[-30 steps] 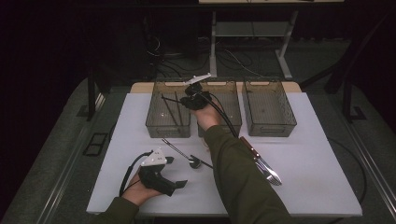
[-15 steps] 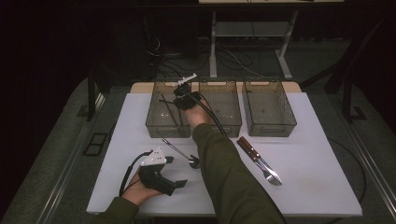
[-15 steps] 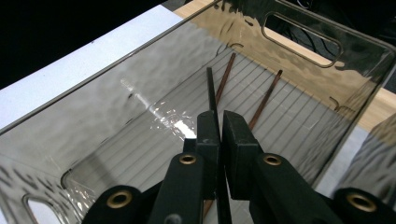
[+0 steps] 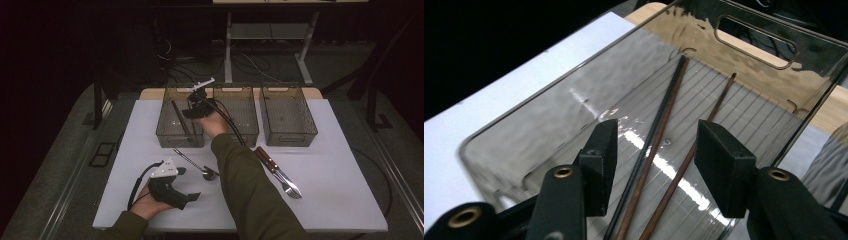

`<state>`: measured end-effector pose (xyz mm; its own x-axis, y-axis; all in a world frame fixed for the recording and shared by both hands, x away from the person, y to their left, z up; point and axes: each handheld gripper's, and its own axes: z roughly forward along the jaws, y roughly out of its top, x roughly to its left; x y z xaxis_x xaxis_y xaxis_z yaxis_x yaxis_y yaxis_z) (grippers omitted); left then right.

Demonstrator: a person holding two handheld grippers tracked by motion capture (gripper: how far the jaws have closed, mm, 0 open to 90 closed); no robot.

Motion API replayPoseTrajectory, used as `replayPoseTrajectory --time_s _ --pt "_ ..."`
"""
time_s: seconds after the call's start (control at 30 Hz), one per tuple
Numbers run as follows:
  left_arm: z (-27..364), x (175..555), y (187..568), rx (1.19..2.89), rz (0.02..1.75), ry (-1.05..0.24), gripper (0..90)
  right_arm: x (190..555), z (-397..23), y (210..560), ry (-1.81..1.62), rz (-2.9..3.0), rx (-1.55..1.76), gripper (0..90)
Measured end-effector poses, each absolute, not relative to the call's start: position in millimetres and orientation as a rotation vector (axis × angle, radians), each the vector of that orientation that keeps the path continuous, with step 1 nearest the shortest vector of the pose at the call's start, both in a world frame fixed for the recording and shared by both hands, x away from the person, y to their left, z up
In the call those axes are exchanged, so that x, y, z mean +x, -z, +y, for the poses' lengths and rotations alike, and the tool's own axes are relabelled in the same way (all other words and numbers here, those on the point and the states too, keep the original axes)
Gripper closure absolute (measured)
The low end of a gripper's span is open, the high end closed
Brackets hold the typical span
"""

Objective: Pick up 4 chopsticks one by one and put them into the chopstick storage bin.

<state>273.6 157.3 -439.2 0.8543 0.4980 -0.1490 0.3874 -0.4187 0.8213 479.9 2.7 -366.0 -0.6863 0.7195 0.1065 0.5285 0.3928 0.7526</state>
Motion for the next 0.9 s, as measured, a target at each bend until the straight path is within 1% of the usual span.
replayPoseTrajectory --time_s 0.17,0.57,0.9 --pt "158 274 439 2.063 0.634 -0.151 0.0 469 -10 360 -1.205 2.428 1.079 48.1" --pt "156 273 439 2.074 0.633 -0.150 0.0 433 -54 349 -1.293 2.460 0.996 46.5" --pt "155 271 440 2.064 0.659 -0.137 0.0 409 -95 351 -1.328 2.476 0.964 45.4"
